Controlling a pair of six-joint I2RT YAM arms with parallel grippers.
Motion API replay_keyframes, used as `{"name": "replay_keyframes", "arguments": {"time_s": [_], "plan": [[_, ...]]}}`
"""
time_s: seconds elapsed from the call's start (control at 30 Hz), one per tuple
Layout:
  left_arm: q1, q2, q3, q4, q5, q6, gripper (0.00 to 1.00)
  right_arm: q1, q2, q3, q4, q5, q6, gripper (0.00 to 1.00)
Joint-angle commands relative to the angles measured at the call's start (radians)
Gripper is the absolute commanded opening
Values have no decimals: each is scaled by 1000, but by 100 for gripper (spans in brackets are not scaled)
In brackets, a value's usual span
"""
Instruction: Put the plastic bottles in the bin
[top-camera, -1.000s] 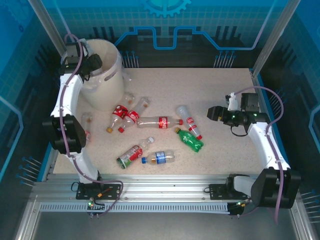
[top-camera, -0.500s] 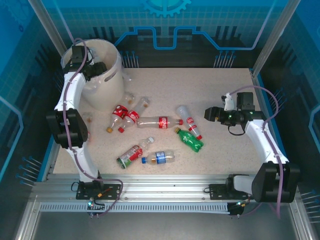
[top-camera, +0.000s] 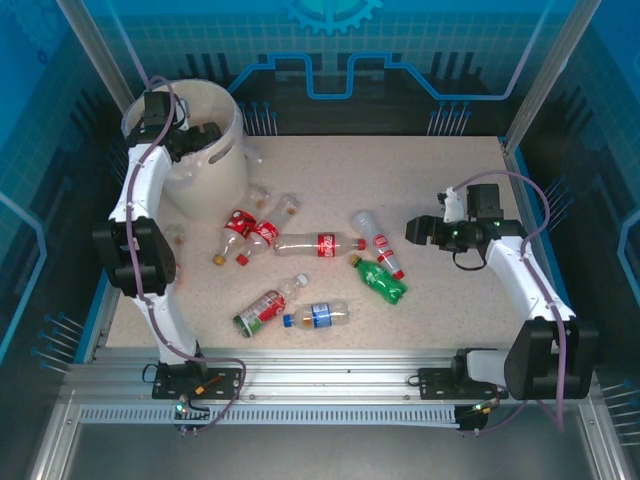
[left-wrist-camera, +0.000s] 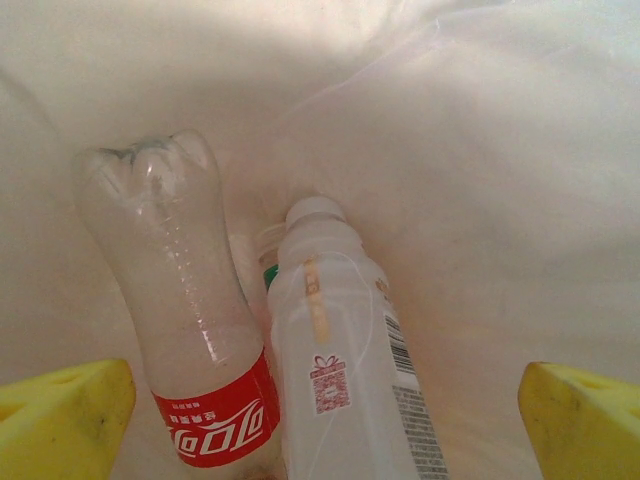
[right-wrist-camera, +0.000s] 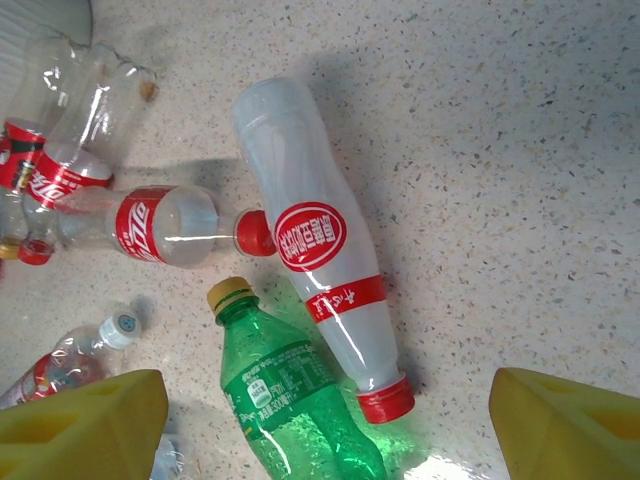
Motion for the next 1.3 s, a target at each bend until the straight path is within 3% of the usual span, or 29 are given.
{"name": "replay_keyframes", "arguments": {"time_s": [0.0, 0.3, 0.43, 0.53, 0.67, 0.8, 0.9, 1.0, 1.27], "plan": [[-6, -63, 54, -47, 9, 21, 99, 44, -15, 41, -64, 76, -40, 85], [1, -218, 129, -82, -68, 55, 99, 215, 19, 68, -148, 274, -74, 85], [-13, -342, 72, -104, -64, 27, 99, 324, 44, 58, -189, 361, -74, 84], [-45, -494, -97, -70, -41, -25, 99, 378, 88, 56, -216, 379, -35, 82], [-181, -703, -396, -17, -21, -83, 99, 466, 140, 33, -195, 414, -12, 81], [-279, -863, -699, 107, 133, -265, 99, 520, 197, 21, -189, 413, 6, 81], [-374, -956, -861, 185, 117, -376, 99, 540, 222, 13, -189, 437, 14, 82], [-453, -1024, -1003, 288, 116, -475, 99, 542, 243, -19, -168, 465, 24, 82], [-516, -1017, -1286, 682, 172, -725, 99, 576, 296, -65, -127, 459, 50, 78]]}}
